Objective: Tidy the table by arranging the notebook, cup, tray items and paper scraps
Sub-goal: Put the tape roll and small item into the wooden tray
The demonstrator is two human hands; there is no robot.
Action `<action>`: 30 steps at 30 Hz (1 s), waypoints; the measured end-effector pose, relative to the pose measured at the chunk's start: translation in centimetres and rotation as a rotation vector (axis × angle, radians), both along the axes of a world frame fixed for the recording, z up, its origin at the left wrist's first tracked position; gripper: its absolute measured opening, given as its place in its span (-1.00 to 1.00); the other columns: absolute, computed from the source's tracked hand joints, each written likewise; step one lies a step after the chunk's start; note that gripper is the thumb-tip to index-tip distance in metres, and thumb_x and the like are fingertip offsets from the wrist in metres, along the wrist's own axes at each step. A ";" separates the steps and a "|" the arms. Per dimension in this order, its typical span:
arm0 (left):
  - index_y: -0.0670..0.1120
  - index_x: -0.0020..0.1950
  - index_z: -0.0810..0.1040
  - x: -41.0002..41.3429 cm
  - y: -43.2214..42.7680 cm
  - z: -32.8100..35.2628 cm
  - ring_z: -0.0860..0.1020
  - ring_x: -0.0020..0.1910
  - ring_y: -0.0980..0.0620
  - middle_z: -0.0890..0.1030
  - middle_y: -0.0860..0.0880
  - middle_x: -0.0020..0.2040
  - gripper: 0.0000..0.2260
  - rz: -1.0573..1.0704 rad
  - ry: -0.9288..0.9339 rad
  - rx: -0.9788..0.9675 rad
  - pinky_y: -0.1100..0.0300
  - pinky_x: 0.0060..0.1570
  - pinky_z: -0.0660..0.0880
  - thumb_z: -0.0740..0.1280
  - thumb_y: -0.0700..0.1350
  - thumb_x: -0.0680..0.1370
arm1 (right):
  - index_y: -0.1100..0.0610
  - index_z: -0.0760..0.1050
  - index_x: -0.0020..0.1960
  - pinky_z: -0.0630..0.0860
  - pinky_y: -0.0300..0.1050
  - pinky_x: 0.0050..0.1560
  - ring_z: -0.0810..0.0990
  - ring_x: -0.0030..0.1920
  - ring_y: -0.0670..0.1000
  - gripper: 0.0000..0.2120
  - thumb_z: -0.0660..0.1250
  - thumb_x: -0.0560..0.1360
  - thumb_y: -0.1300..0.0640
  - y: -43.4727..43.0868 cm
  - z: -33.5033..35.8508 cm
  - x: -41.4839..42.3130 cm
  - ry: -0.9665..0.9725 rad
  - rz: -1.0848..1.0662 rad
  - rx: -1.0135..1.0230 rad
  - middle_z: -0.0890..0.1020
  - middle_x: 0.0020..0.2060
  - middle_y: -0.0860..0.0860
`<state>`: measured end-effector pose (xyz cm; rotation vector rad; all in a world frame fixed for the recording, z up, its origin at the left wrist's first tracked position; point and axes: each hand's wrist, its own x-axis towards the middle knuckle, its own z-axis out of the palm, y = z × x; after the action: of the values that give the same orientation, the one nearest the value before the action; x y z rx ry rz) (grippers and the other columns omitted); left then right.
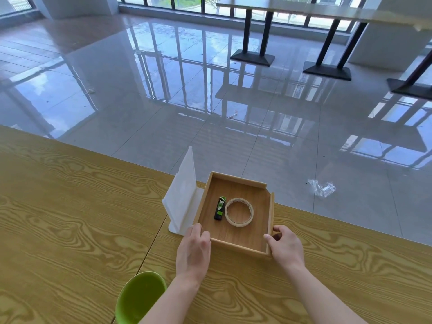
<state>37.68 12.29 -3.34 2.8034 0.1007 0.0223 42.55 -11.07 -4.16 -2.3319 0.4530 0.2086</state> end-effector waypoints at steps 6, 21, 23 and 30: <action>-0.10 -0.02 0.62 -0.1 0.0 -0.3 0.52 -0.01 0.08 0.52 -0.02 0.04 -0.90 -0.006 -0.012 -0.011 0.27 -0.07 0.57 0.33 -0.12 0.58 | 0.10 0.52 0.28 0.48 -0.10 -0.11 0.58 -0.10 0.00 -0.62 0.41 0.51 -0.01 -0.3 -0.4 -0.2 -0.002 -0.002 0.025 0.62 -0.14 -0.06; -0.08 0.00 0.62 -0.5 0.4 -0.5 0.50 0.13 0.03 0.59 -0.03 -0.02 -0.88 -0.094 -0.056 0.035 0.24 0.22 0.47 0.34 -0.08 0.54 | 0.10 0.54 0.26 0.45 -0.12 -0.11 0.56 -0.10 -0.01 -0.64 0.41 0.50 0.01 -0.3 -0.5 -0.4 0.003 0.004 0.022 0.58 -0.18 -0.10; -0.07 -0.02 0.62 -0.7 0.5 -0.3 0.49 0.06 0.04 0.58 -0.01 -0.07 -0.89 -0.097 -0.043 0.030 0.24 0.17 0.48 0.34 -0.07 0.54 | 0.10 0.55 0.25 0.44 -0.13 -0.11 0.56 -0.11 -0.02 -0.64 0.42 0.50 0.01 -0.3 -0.5 -0.7 0.007 0.007 0.016 0.57 -0.21 -0.13; -0.08 -0.06 0.64 -2.2 0.6 0.0 0.51 0.03 0.05 0.58 -0.02 -0.08 -0.92 -0.082 -0.029 0.029 0.28 0.07 0.53 0.41 -0.12 0.49 | 0.09 0.55 0.26 0.42 -0.14 -0.11 0.55 -0.12 -0.02 -0.64 0.41 0.50 0.01 -0.2 -0.6 -2.1 -0.001 0.002 0.011 0.56 -0.22 -0.14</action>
<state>35.48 12.87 -3.37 2.8326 -0.0212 0.0451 40.44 -11.22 -4.72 -2.3215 0.4478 0.2103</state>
